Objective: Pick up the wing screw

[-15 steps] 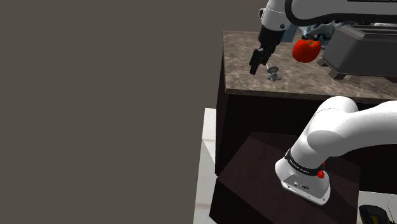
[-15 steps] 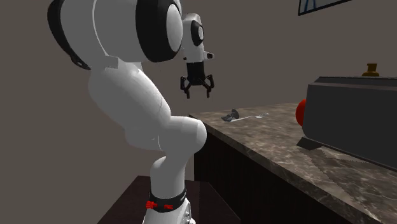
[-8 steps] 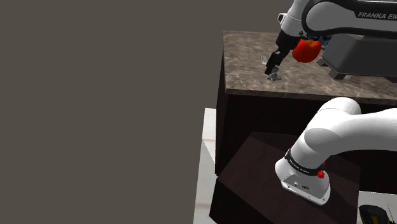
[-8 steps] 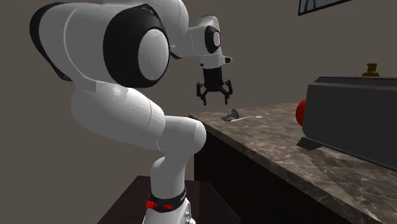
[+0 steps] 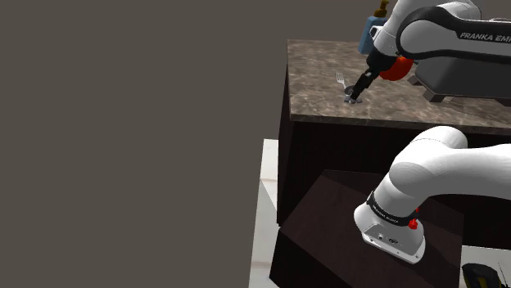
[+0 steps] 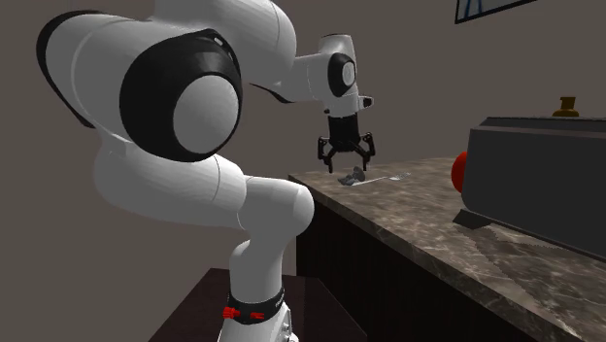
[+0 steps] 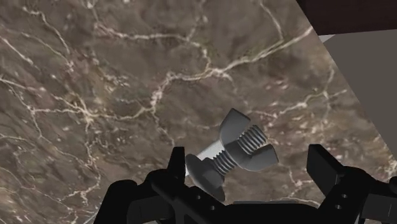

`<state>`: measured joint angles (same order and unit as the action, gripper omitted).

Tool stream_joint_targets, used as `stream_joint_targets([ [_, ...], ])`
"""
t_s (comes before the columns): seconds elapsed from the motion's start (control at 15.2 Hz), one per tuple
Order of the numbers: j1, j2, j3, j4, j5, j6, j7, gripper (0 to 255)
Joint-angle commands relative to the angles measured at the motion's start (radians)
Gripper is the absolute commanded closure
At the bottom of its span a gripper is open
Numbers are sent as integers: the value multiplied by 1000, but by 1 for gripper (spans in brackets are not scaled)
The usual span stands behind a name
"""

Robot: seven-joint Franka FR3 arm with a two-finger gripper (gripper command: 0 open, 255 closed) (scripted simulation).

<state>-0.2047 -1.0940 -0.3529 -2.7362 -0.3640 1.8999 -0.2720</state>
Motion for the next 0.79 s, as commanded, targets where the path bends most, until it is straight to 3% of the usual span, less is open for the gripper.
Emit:
stream_joint_targets([
  [0.0,-7,-5,-10,-30,-11,26,0,0],
  [0.26,-14,-7,-21,-64,-23,58,2,0],
  [0.33,-13,-6,-20,-65,-23,59,4,255],
  [0.73,-13,-6,-20,-64,-22,58,4,255],
])
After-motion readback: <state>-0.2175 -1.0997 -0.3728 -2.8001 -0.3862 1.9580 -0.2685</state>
